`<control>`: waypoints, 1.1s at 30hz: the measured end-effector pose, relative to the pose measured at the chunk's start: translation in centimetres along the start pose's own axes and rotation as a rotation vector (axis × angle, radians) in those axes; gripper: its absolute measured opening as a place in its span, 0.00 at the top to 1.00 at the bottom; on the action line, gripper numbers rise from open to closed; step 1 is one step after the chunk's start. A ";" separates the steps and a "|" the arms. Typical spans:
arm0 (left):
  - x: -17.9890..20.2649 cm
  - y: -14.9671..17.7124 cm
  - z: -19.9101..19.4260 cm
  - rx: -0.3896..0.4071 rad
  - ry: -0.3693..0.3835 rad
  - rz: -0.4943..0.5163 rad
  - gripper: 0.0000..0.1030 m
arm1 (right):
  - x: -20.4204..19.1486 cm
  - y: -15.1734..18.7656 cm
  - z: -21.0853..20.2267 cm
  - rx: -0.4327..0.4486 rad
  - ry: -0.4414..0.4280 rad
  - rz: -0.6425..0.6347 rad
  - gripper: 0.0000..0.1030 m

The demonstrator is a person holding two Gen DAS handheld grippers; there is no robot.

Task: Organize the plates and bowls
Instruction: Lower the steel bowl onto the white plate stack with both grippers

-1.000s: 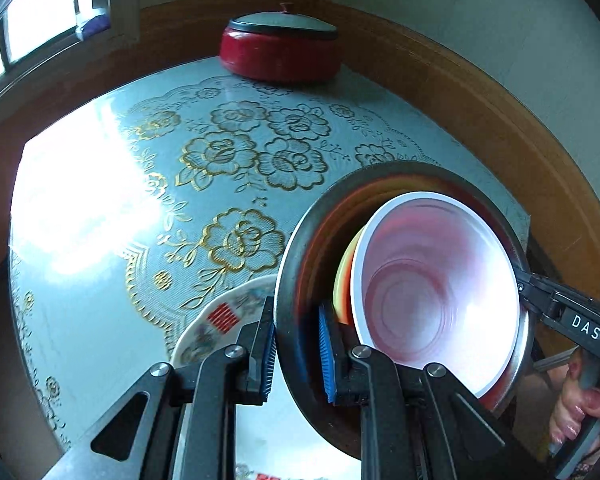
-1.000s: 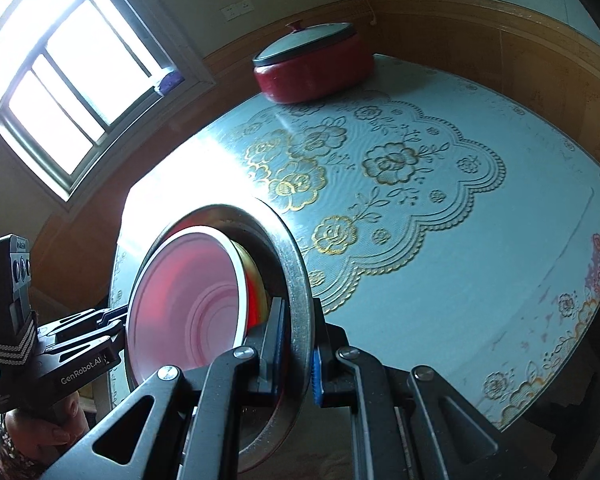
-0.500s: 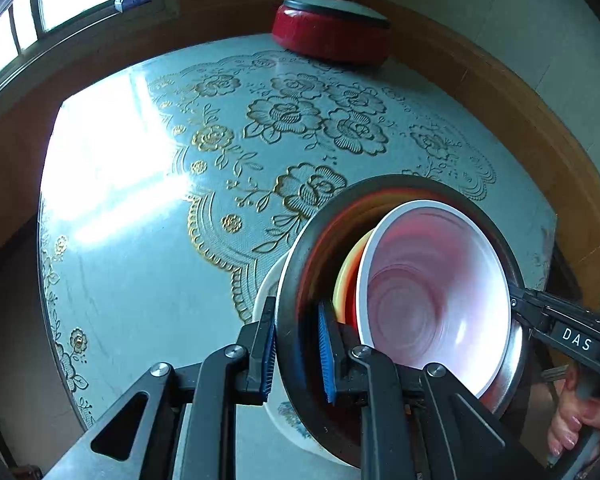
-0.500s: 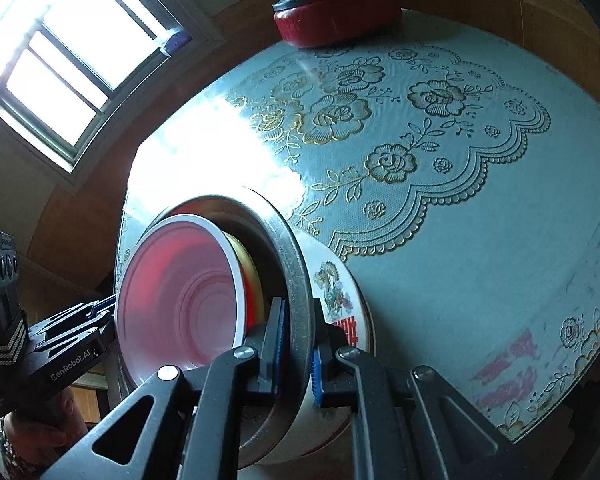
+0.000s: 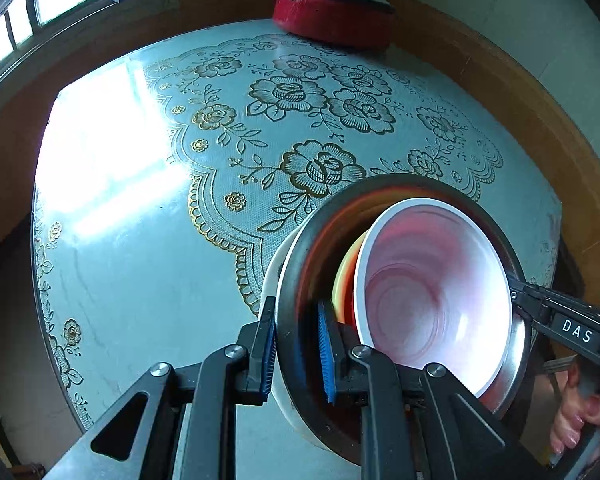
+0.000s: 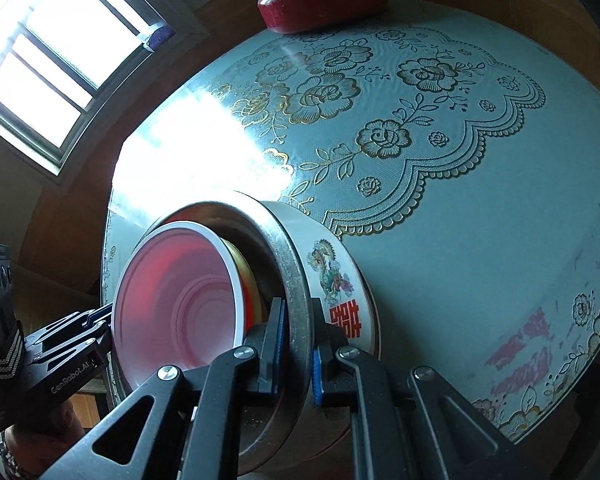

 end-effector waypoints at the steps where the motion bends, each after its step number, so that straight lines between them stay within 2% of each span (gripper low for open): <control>1: 0.0 0.0 0.1 -0.001 -0.002 0.002 0.83 | 0.0 0.0 0.1 -0.001 0.004 0.002 0.90; 22: 0.6 -0.2 0.9 -0.005 -0.007 0.019 0.83 | 0.6 0.1 0.2 0.027 0.052 0.029 0.88; 25: 0.5 -0.1 0.8 -0.007 0.007 0.011 0.83 | 0.5 0.1 0.1 0.029 0.058 0.026 0.88; 27: 0.4 0.0 0.7 -0.006 0.019 0.004 0.83 | 0.5 0.2 0.0 0.028 0.044 0.045 0.83; 33: 0.2 0.1 -0.5 0.023 0.034 0.003 0.83 | 0.6 0.8 -0.5 0.006 0.039 0.066 0.82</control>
Point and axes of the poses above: each gripper's, at about its wrist camera, not at the fingertips, and z roughly the way its jaws point, x to its right, y to its underside, the point moved 4 cm from there along z, roughly the way its jaws point, and after that the axes turned 7 degrees about -y, right-handed, at the moved point
